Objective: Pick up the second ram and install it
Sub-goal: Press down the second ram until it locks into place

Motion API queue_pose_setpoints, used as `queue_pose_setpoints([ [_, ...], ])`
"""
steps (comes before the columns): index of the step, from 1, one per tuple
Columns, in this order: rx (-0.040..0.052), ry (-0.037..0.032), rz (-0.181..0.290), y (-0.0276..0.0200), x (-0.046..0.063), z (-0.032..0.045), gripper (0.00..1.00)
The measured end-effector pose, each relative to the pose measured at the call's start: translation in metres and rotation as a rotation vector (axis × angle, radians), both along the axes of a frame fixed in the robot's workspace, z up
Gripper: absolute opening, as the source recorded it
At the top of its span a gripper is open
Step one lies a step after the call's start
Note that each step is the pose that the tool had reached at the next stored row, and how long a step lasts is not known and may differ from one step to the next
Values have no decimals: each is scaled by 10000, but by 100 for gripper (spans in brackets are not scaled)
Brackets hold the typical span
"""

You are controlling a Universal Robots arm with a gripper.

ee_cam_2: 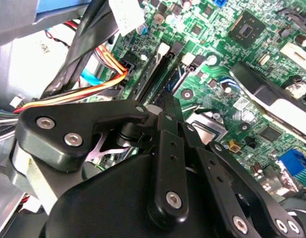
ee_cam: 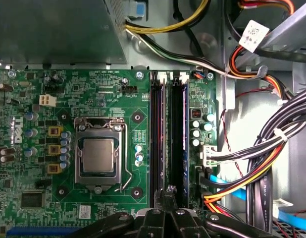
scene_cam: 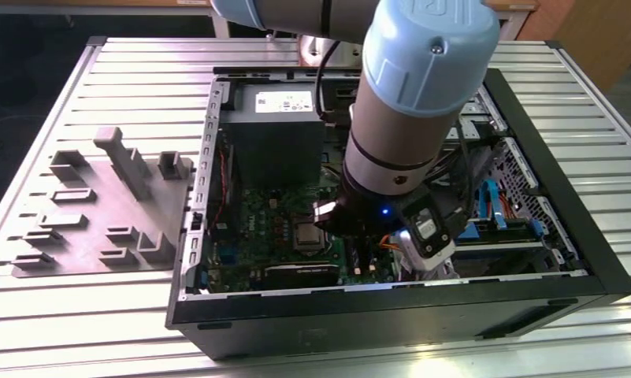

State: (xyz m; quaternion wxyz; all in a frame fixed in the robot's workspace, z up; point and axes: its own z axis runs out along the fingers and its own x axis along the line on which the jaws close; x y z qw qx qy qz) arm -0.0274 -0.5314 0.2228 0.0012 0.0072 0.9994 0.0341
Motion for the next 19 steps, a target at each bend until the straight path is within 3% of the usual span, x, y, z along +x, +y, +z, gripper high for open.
queue_pose_setpoints([
  [19,-3,1,1,-1,0,-56,10],
])
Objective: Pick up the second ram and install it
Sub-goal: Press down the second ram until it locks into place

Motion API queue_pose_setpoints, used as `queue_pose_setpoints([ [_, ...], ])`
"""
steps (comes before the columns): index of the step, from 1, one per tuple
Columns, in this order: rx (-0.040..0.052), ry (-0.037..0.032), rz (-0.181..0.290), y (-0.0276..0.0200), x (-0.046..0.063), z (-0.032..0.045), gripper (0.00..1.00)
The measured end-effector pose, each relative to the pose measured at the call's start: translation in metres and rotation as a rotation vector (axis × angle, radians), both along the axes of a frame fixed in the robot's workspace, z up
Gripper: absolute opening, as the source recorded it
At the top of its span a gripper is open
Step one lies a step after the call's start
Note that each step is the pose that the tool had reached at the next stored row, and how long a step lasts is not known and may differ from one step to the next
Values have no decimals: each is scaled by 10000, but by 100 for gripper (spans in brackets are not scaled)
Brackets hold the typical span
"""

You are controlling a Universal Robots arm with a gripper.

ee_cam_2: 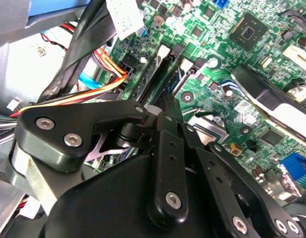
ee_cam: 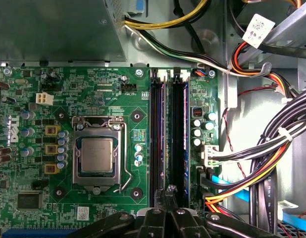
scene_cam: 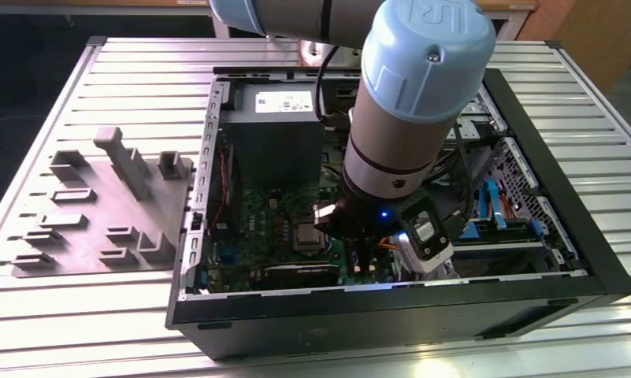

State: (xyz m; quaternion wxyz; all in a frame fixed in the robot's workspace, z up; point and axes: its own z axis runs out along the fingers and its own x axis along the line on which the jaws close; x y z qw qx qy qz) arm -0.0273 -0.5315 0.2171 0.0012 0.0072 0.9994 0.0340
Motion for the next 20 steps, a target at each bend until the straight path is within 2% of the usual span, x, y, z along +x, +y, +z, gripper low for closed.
queue_pose_setpoints([
  [14,2,-1,0,0,0,-1,10],
  [16,29,-8,0,4,1,25,10],
  [20,3,-1,0,1,0,160,10],
])
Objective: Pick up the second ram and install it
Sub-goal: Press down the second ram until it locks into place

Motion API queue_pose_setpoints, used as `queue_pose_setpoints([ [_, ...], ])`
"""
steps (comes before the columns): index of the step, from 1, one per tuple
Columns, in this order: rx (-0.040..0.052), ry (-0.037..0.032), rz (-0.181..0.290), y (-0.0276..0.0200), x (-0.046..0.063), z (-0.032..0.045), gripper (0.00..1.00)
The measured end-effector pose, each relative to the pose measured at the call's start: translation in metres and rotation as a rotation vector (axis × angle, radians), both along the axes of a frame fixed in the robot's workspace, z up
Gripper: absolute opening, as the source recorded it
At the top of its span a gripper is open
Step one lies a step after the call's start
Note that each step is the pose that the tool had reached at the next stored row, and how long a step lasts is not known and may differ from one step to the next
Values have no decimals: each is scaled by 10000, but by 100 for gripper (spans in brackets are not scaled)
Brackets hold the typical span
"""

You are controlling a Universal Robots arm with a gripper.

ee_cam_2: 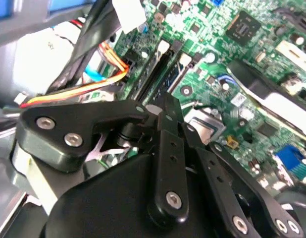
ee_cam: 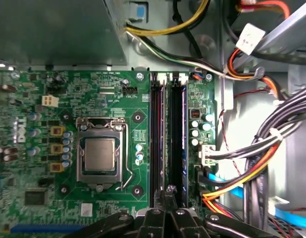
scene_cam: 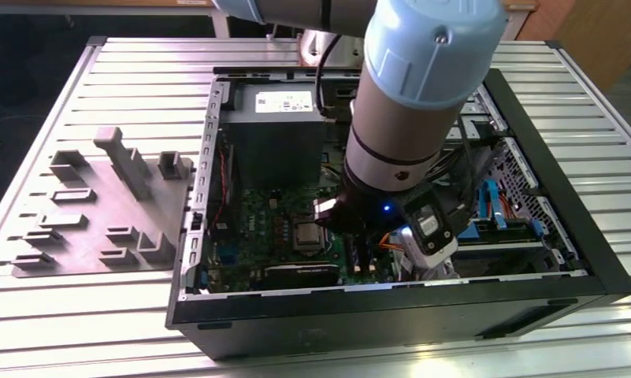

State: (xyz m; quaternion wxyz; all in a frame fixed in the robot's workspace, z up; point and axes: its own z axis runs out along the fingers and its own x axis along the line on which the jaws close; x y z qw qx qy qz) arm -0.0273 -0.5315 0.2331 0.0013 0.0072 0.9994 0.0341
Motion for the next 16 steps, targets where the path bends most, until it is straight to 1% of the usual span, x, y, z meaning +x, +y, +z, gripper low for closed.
queue_pose_setpoints([
  [1,-2,1,0,0,0,26,10],
  [2,-4,1,1,0,0,33,10],
  [5,-3,1,0,0,0,33,10],
  [6,-5,1,2,5,0,33,10],
  [7,-4,0,1,20,0,32,10],
  [9,-5,1,0,66,0,32,10],
  [10,-4,1,1,96,0,31,10],
  [14,-5,1,1,246,0,29,10],
  [16,-4,0,1,311,0,27,10],
])
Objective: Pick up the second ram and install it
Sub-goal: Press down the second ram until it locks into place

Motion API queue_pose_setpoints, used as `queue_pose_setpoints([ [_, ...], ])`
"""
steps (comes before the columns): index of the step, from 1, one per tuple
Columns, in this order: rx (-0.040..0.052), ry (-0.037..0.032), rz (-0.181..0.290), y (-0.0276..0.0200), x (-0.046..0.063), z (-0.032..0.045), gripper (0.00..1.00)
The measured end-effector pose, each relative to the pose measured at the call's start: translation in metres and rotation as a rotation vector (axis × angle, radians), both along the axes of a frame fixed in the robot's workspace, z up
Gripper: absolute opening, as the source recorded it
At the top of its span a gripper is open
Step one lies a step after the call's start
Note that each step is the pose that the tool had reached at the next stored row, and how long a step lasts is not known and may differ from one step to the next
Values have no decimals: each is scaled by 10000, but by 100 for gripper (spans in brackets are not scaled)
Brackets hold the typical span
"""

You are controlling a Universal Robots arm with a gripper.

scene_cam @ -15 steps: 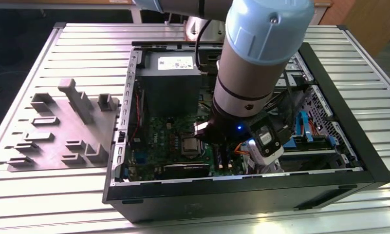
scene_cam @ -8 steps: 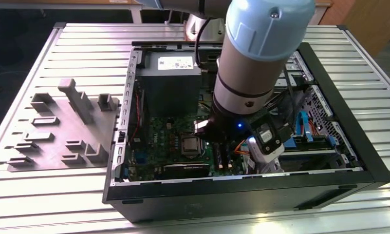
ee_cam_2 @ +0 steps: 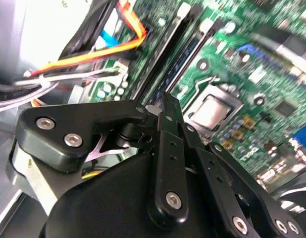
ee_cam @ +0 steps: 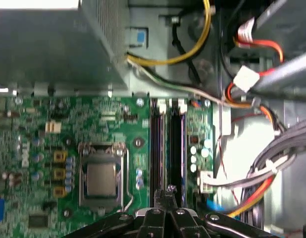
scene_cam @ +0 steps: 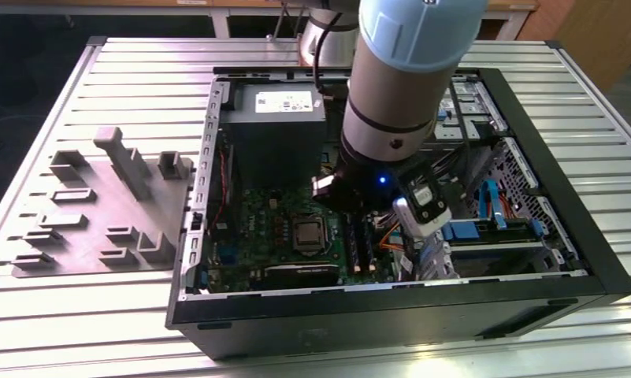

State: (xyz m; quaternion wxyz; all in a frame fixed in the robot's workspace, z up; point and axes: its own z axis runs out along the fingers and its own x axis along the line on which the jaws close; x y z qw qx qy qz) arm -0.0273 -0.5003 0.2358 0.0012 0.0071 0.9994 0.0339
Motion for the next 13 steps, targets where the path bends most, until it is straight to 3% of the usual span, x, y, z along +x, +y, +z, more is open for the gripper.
queue_pose_setpoints([
  [3,0,0,0,49,0,0,10],
  [7,0,1,0,53,0,48,10],
  [13,-7,1,0,53,0,50,10],
])
